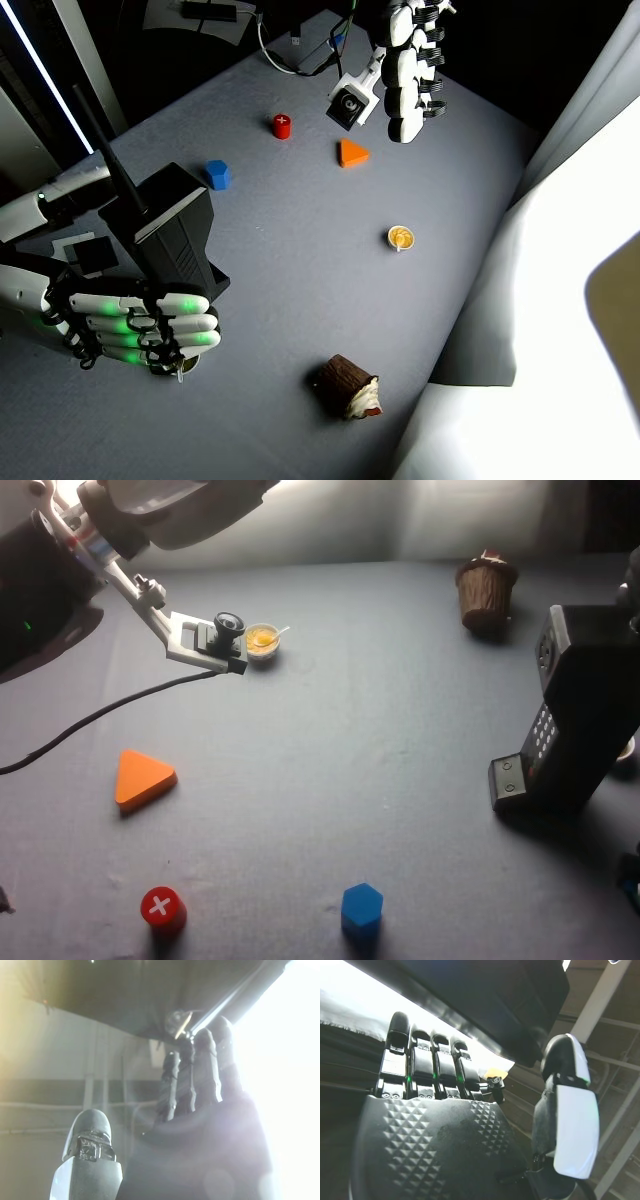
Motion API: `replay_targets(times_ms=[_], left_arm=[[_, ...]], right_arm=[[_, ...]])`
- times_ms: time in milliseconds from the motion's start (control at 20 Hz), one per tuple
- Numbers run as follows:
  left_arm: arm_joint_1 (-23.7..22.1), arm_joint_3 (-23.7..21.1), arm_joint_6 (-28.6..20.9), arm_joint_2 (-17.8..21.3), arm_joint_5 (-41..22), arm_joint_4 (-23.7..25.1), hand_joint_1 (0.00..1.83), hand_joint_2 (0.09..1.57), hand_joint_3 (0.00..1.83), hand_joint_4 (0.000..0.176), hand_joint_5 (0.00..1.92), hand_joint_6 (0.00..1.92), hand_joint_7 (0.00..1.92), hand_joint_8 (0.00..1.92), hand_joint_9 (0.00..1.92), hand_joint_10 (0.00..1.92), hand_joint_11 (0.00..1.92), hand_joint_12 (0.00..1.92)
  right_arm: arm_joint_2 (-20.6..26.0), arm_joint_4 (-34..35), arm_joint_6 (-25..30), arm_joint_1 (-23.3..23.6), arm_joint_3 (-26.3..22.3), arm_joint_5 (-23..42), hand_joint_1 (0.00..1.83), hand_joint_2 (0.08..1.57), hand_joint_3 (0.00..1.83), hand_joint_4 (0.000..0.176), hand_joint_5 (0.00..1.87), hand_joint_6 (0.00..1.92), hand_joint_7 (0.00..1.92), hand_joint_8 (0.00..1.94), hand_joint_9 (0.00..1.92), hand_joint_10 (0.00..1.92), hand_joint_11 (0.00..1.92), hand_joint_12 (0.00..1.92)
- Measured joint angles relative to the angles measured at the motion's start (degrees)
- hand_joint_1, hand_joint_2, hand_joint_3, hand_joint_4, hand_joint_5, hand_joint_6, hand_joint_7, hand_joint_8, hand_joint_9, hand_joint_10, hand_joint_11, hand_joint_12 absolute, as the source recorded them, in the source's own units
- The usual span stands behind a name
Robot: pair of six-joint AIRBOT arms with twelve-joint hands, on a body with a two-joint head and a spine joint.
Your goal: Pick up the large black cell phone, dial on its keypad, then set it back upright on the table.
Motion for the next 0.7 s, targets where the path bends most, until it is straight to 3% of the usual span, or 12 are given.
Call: replay_targets(times_ms=[200, 400, 700], left_arm=[[0.0, 0.0, 0.0, 0.0, 0.0, 0.0, 0.0, 1.2, 0.0, 0.016, 0.13, 0.0, 0.09, 0.0, 0.08, 0.0, 0.0, 0.12], [0.0, 0.0, 0.0, 0.0, 0.0, 0.0, 0.0, 1.21, 0.0, 0.014, 0.13, 0.0, 0.12, 0.0, 0.08, 0.0, 0.0, 0.16], [0.0, -0.15, 0.0, -0.11, 0.04, -0.04, 0.0, 1.21, 0.0, 0.016, 0.13, 0.0, 0.1, 0.0, 0.08, 0.0, 0.0, 0.15]], right_arm=[[1.51, -2.47, -0.7, 0.0, -2.03, -0.09, 0.18, 0.85, 0.0, 0.0, 0.0, 0.0, 0.0, 0.0, 0.0, 0.0, 0.0, 0.22], [6.1, -3.61, -0.85, 0.0, -5.03, 0.09, 0.07, 0.82, 0.0, 0.0, 0.0, 0.0, 0.0, 0.0, 0.0, 0.0, 0.0, 0.25], [12.31, -3.78, -0.85, -0.46, -8.02, 0.28, 0.05, 0.84, 0.01, 0.0, 0.0, 0.0, 0.0, 0.0, 0.0, 0.0, 0.0, 0.17]])
